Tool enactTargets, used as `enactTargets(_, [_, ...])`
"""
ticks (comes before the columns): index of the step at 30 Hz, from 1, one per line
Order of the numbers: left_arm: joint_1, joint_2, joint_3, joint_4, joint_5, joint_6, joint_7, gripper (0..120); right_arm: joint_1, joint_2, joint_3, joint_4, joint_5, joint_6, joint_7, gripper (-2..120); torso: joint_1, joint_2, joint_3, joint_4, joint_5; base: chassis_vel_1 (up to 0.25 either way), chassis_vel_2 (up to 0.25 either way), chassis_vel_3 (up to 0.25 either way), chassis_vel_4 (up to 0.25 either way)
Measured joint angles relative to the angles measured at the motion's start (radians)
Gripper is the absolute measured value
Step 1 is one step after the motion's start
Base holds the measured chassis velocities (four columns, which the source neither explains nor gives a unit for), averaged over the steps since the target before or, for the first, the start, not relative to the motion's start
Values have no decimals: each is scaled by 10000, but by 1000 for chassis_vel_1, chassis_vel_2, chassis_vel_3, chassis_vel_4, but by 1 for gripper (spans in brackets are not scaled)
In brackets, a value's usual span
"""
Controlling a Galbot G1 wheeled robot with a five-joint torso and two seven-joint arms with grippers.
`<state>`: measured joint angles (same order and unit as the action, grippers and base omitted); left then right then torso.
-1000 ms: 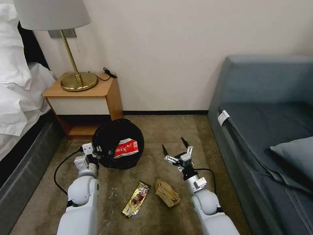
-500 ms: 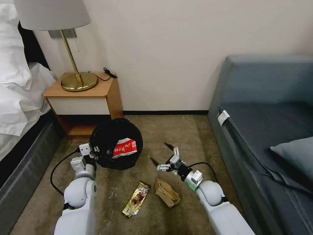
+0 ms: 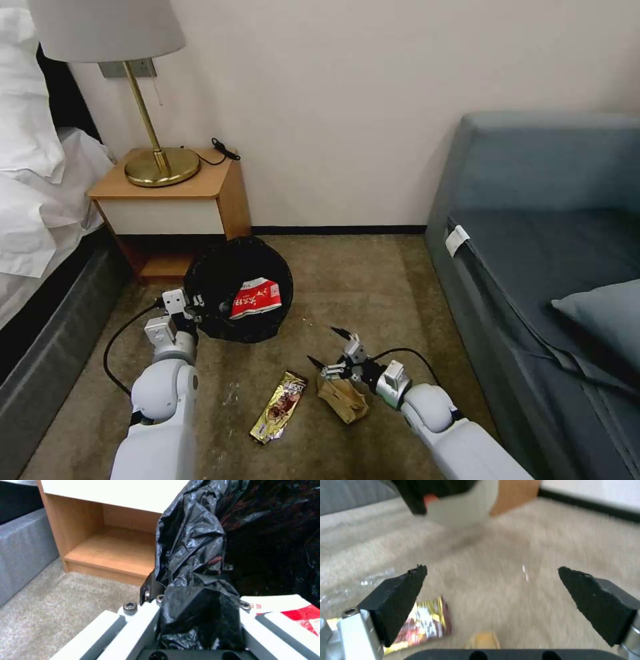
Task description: Pick up the trash bin, then pick up the garbage on the floor and place it into the trash bin.
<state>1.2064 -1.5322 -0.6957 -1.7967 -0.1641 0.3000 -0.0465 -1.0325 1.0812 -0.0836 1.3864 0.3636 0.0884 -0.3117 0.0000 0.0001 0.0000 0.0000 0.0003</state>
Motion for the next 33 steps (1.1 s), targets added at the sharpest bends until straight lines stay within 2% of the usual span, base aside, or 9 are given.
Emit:
enactTargets(2, [8, -9, -4, 15, 25, -11, 0, 1, 85, -238, -257, 6, 449, -277, 241, 100, 0, 0, 0, -1, -3, 0, 0, 0, 0])
enactTargets(4, [24, -65, 16, 48, 84, -24, -6, 1, 374, -642, -951, 84, 1390, -966, 884, 100, 0, 0, 0, -1, -2, 0, 0, 0, 0])
enactTargets(5, [24, -65, 16, 48, 84, -24, -6, 1, 374, -642, -951, 84, 1390, -966, 884, 100, 0, 0, 0, -1, -2, 0, 0, 0, 0])
enactTargets(10, [62, -125, 40, 130, 144, -83, -7, 1, 1068, -680, -1923, 243, 2717, -2181, 2024, 100, 0, -1, 0, -1, -4, 0, 0, 0, 0])
enactTargets(12, [62, -125, 40, 130, 144, -83, -7, 1, 1068, -680, -1923, 243, 2717, -2181, 2024, 100, 0, -1, 0, -1, -4, 0, 0, 0, 0])
enactTargets(18, [80, -149, 23, 157, 183, -102, -16, 1, 1647, -41, -2522, -255, 2895, -2925, 2368, 100, 0, -1, 0, 1, -3, 0, 0, 0, 0])
enactTargets(20, [100, -148, -4, 113, 187, -102, -27, 1, 1872, 255, -2752, -516, 2996, -3598, 2556, 100, 0, 0, 0, 0, -3, 0, 0, 0, 0])
enactTargets(22, [130, -143, -30, 72, 187, -102, -30, 1, 2095, 436, -2921, -798, 3018, -3873, 2567, 100, 0, 0, 0, 1, -5, 0, 0, 0, 0])
enactTargets(33, [203, -188, -111, 0, 168, -104, -38, 1, 2309, 887, -2818, -1613, 2750, -4205, 2333, 100, 0, 0, 0, 1, -5, 0, 0, 0, 0])
